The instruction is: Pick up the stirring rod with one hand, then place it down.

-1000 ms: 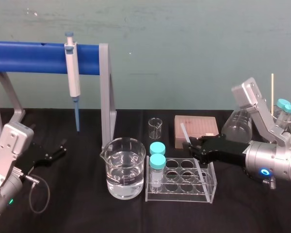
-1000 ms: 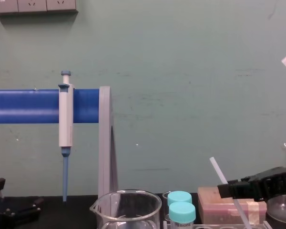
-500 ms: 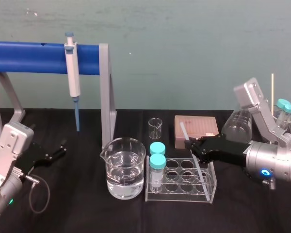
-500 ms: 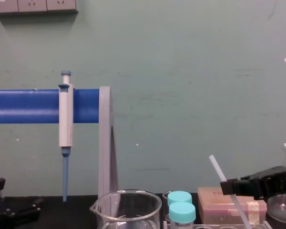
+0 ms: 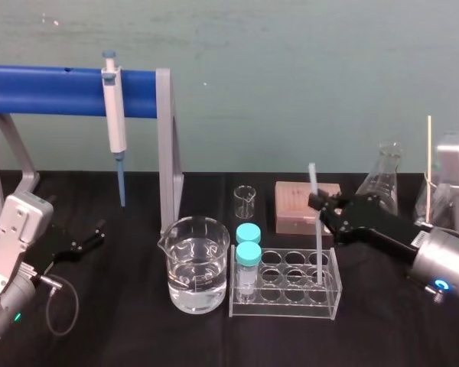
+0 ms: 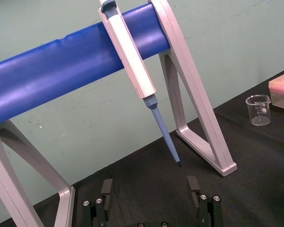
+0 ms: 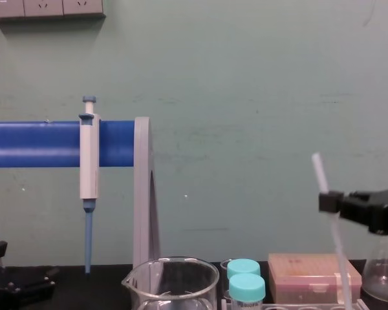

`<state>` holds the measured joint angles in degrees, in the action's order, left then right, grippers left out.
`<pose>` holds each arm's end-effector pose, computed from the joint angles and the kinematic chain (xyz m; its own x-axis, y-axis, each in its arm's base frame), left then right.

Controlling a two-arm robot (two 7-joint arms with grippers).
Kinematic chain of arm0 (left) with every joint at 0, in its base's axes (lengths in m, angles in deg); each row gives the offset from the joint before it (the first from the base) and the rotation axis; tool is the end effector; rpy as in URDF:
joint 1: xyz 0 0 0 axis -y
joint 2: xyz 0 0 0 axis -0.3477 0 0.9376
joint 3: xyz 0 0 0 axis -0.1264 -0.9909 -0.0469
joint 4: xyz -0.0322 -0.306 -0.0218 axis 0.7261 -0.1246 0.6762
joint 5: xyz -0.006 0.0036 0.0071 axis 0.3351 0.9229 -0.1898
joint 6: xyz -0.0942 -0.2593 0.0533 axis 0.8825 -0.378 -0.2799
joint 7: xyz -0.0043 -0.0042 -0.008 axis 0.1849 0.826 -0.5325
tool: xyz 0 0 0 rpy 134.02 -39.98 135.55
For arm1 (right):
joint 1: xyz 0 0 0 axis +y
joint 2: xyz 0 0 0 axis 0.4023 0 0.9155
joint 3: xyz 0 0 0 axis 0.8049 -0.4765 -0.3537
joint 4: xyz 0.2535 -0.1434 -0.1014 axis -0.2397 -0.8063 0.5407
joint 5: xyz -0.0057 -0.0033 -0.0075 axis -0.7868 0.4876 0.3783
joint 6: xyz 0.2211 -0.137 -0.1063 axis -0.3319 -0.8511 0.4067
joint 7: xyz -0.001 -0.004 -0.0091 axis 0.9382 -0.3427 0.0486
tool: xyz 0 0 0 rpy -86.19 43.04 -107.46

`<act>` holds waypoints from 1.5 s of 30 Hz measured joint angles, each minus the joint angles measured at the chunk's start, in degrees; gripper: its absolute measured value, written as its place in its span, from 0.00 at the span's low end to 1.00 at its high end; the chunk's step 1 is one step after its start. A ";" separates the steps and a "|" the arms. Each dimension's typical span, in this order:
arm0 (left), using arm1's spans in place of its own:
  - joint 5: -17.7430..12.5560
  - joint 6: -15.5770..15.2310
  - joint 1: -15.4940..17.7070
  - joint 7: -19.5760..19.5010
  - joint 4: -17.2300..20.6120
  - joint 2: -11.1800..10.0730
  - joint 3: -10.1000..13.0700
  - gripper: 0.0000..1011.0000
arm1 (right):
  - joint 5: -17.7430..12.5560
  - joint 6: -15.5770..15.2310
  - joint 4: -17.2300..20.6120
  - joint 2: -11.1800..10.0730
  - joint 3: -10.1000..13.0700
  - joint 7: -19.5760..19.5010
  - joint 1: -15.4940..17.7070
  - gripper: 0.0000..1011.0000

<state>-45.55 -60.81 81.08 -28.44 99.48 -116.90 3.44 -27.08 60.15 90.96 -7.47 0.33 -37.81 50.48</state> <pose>0.3348 0.1004 -0.3117 0.2923 0.8803 0.3738 -0.9553 0.2873 0.0704 0.3561 -0.0937 -0.2434 0.7348 -0.6781 0.0185 0.6782 0.7339 -0.0389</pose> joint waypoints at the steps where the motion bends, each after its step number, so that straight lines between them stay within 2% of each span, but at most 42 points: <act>1: 0.00 0.00 0.00 0.00 0.00 0.00 0.00 0.99 | -0.39 0.91 0.04 0.07 0.49 0.46 0.53 0.06; 2: 0.00 0.00 0.00 0.00 0.00 0.00 0.00 0.99 | -1.29 2.73 0.07 0.24 1.36 1.56 1.53 0.06; 7: 0.00 0.00 0.00 0.00 0.00 0.00 0.00 0.99 | -3.15 6.57 0.28 0.65 3.63 3.76 3.87 0.06; 10: 0.00 0.00 0.00 0.00 0.00 0.00 0.00 0.99 | -3.68 7.58 0.68 0.59 4.62 4.53 4.62 0.06; 15: 0.00 0.00 0.00 0.00 0.00 0.00 0.00 0.99 | -6.03 7.53 2.06 0.34 6.39 6.02 4.47 0.06; 19: 0.00 0.00 0.00 0.00 0.00 0.00 0.00 0.99 | -8.92 7.15 3.68 0.21 8.26 7.09 2.74 0.06; 22: 0.00 0.00 0.00 0.00 0.00 0.00 0.00 0.99 | -9.70 7.20 4.36 -0.03 8.87 7.57 1.36 0.06; 31: 0.00 0.00 0.00 0.00 0.00 0.00 0.00 0.99 | -9.87 7.54 4.94 -0.89 8.64 8.21 -0.71 0.06; 45: 0.00 0.00 0.00 0.00 0.00 0.00 0.00 0.99 | -9.38 7.51 5.02 -1.16 7.91 7.49 -1.14 0.06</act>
<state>-45.55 -60.81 81.08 -28.45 99.48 -116.90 3.43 -36.46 67.66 95.98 -8.63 8.24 -30.32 49.34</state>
